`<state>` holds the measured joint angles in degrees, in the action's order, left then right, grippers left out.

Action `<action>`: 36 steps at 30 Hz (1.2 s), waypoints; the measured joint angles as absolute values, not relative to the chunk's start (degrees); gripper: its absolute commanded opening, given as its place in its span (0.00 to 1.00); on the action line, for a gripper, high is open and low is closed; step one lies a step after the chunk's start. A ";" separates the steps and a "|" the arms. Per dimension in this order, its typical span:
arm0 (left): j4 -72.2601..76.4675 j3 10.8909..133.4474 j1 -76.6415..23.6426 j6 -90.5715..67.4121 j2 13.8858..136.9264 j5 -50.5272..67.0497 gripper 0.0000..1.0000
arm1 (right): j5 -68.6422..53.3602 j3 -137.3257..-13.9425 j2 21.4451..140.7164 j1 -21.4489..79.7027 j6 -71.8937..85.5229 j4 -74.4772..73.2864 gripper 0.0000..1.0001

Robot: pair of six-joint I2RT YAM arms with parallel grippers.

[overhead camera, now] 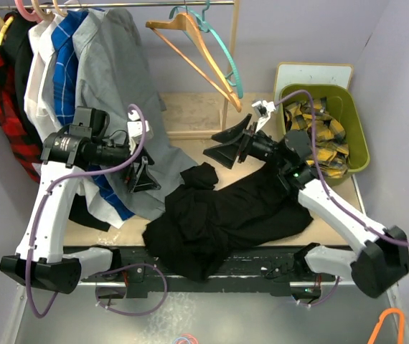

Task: Place the shirt on the hanger

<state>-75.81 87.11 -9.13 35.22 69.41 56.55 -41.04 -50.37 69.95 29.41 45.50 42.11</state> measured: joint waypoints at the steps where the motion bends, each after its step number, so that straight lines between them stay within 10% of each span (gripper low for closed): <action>1: -75.46 86.52 -9.10 34.81 69.47 55.77 1.00 | -38.09 -50.89 68.23 30.11 42.61 38.37 1.00; 15: -73.19 77.67 -22.57 33.17 76.01 33.34 1.00 | -14.94 -45.19 44.38 36.16 25.17 -0.21 1.00; 28: -66.83 75.72 -8.97 25.23 70.37 29.39 1.00 | -6.31 -51.18 77.80 50.96 21.82 -11.81 1.00; 31: -66.94 75.83 -4.99 24.36 67.07 30.94 1.00 | -5.13 -54.78 83.40 54.06 21.41 -12.23 0.80; 35: -66.94 75.66 -4.89 24.08 64.27 32.16 1.00 | -3.44 -60.20 89.62 56.82 20.91 -12.32 0.04; 36: -66.85 75.33 -4.89 24.01 63.88 32.21 1.00 | -3.09 -61.17 90.89 57.32 21.76 -12.32 0.00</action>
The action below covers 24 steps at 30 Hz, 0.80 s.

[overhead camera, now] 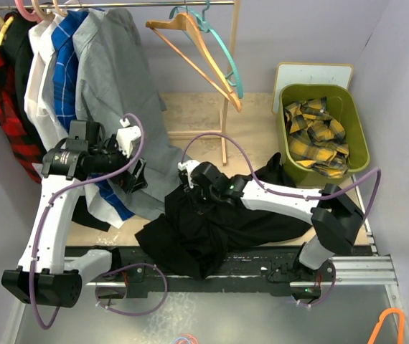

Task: Place the shirt on the hanger

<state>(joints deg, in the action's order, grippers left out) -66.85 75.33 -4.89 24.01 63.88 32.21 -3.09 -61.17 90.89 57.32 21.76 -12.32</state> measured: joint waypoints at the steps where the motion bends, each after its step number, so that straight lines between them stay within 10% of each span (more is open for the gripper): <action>1: -66.89 74.96 -4.89 23.97 63.53 32.18 1.00 | -2.79 -61.52 91.64 57.67 21.56 -12.29 0.00; 10: -67.33 73.38 -3.27 24.75 60.16 33.41 1.00 | 5.02 -58.15 81.17 55.53 26.44 -18.63 0.00; 18: -70.19 74.08 -12.82 29.21 64.82 33.36 1.00 | 15.55 -50.72 59.05 30.37 31.05 -27.90 0.00; 22: -68.79 73.25 -20.43 31.00 69.19 30.94 1.00 | 21.04 -50.83 54.63 28.42 33.98 -31.77 0.75; 24: -67.77 73.28 -20.95 32.08 71.66 29.85 1.00 | 22.74 -51.42 54.26 28.14 34.81 -33.23 0.94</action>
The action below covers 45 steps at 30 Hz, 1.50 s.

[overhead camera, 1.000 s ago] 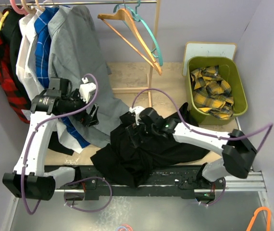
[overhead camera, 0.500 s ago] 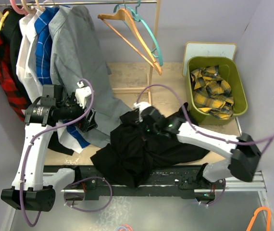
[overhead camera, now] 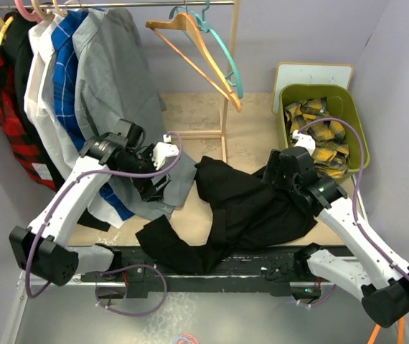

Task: Place the shirt on the hanger

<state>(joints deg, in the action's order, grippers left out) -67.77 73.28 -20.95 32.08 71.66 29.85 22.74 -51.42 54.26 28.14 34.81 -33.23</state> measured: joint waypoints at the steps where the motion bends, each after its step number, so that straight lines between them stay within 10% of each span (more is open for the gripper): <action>1: -67.02 73.30 -20.97 32.73 73.17 29.32 1.00 | 22.76 -51.59 54.11 28.01 34.89 -33.41 0.99; 9: -59.40 73.52 -20.99 37.50 82.08 28.10 1.00 | 1.80 -49.63 49.23 34.96 28.95 -21.41 1.00; 19: -34.61 62.46 -21.08 41.91 80.16 34.63 1.00 | 17.45 -56.05 70.72 62.02 30.26 -26.63 0.99; 38: -27.53 59.68 -31.44 71.81 86.65 41.93 0.90 | 29.08 -45.89 65.30 87.92 72.34 -34.70 1.00; 41: -25.12 58.33 -34.28 73.38 87.90 39.18 0.79 | 29.98 -45.91 65.78 88.92 75.18 -35.29 1.00; 45: -21.43 57.45 -36.64 74.56 89.91 35.99 0.34 | 31.09 -46.63 69.14 88.92 77.91 -37.50 0.98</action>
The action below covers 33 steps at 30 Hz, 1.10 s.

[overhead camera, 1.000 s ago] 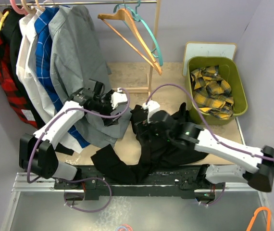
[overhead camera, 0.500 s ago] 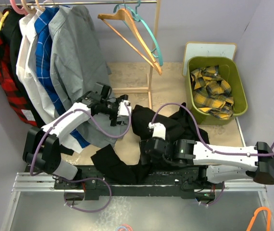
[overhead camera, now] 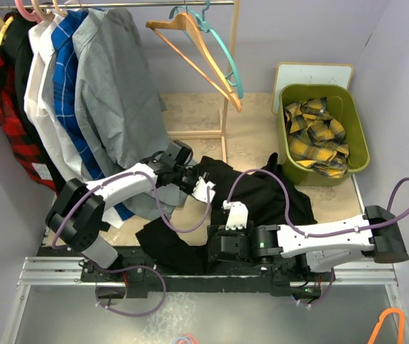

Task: Place the shirt on the hanger

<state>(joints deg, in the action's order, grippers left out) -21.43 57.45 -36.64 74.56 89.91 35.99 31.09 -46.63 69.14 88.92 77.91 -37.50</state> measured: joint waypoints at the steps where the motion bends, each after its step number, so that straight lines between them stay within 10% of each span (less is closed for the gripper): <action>1: -20.53 57.30 -37.06 74.67 90.43 35.20 0.22 | 31.31 -46.81 70.02 88.95 78.43 -37.91 0.97; 3: -19.14 57.21 -37.67 74.76 91.35 33.89 0.00 | 31.83 -46.92 70.89 88.99 79.37 -38.44 0.96; 15: -23.86 64.14 -36.60 69.78 89.71 26.98 0.00 | 33.15 -43.94 62.06 88.99 70.15 -33.39 1.00; 33: -29.58 72.36 -32.71 62.81 84.01 23.68 0.00 | 44.73 -49.78 80.07 91.61 29.34 -21.67 1.00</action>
<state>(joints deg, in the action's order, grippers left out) -29.58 72.36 -32.71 62.81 84.01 23.68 44.73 -49.78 80.07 91.61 29.34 -21.67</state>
